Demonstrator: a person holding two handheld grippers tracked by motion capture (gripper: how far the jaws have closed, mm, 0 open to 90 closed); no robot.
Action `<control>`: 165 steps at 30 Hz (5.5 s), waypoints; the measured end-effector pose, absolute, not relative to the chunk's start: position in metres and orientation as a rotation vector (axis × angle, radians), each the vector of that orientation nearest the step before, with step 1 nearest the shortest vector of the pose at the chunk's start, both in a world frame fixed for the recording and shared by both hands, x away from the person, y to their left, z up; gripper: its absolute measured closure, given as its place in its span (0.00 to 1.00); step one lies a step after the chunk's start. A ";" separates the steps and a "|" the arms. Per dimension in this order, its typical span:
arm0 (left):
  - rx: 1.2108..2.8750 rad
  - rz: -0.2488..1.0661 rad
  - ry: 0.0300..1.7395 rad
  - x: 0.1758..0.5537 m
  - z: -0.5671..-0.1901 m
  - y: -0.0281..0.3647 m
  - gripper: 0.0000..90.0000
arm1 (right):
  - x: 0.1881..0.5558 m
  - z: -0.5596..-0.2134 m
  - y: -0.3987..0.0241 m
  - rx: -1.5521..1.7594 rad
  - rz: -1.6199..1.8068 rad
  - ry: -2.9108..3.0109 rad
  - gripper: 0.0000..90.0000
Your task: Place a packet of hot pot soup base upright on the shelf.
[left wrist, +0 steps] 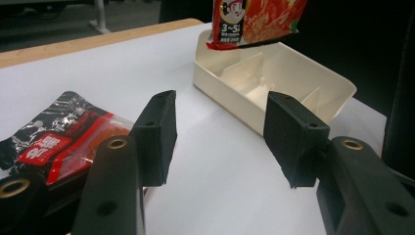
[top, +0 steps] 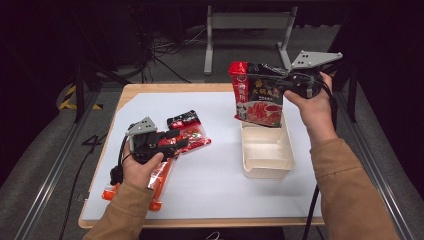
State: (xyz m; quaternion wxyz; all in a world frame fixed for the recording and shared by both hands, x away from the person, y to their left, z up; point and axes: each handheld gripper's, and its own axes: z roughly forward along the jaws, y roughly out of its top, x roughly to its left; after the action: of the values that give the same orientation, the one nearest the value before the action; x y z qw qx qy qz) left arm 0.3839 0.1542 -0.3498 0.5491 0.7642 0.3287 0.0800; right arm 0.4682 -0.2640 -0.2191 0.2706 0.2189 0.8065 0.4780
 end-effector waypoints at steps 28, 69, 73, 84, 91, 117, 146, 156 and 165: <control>1.839 0.225 0.819 0.381 -0.356 0.163 0.47 | 0.503 -0.261 -0.282 0.565 1.268 2.184 0.85; 1.897 0.342 0.813 0.391 -0.369 0.147 0.32 | 0.492 -0.318 -0.315 0.761 1.224 2.248 0.82; 1.908 0.294 0.797 0.393 -0.371 0.146 0.29 | 0.492 -0.318 -0.316 0.785 1.228 2.253 0.81; 1.991 0.243 0.754 0.392 -0.377 0.137 0.19 | 0.484 -0.312 -0.319 0.861 1.277 2.219 0.60; 1.982 0.223 0.698 0.390 -0.372 0.139 0.11 | 0.467 -0.299 -0.333 0.931 1.310 2.153 0.45; 1.946 0.246 0.615 0.388 -0.349 0.154 0.02 | 0.369 -0.298 -0.319 0.961 1.414 2.052 0.40; 2.004 0.358 0.864 0.437 -0.353 0.216 0.19 | 0.361 -0.326 -0.306 0.857 1.416 2.151 0.44; 2.007 0.391 0.931 0.457 -0.369 0.242 0.21 | 0.367 -0.336 -0.299 0.799 1.474 2.196 0.53; 1.982 0.368 0.983 0.472 -0.384 0.252 0.21 | 0.365 -0.335 -0.294 0.773 1.487 2.221 0.49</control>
State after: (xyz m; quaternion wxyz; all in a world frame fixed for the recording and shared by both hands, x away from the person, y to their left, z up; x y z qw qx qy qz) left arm 0.4721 0.2520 -0.3840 0.4347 0.7960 0.3946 0.1476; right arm 0.3648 -0.2937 -0.3351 0.1786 0.2732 0.7855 0.5259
